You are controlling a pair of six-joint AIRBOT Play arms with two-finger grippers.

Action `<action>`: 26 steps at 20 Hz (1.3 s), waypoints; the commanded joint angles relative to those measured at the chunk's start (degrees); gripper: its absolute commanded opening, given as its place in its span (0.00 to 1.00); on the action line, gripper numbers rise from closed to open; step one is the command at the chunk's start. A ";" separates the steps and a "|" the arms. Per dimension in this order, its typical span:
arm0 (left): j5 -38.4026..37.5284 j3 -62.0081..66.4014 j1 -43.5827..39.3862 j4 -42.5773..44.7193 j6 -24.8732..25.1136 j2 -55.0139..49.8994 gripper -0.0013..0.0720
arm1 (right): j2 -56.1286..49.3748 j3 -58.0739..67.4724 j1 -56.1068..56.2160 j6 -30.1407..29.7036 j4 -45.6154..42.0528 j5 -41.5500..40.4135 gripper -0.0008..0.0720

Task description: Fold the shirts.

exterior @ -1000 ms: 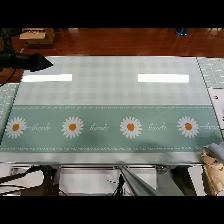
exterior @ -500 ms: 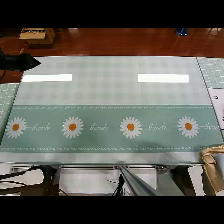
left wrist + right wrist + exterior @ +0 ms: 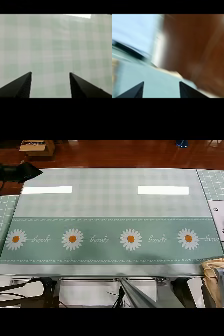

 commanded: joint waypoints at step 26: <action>-13.14 0.04 -43.91 45.38 -36.26 0.61 0.99 | -17.70 0.04 72.35 10.86 15.10 -5.95 0.83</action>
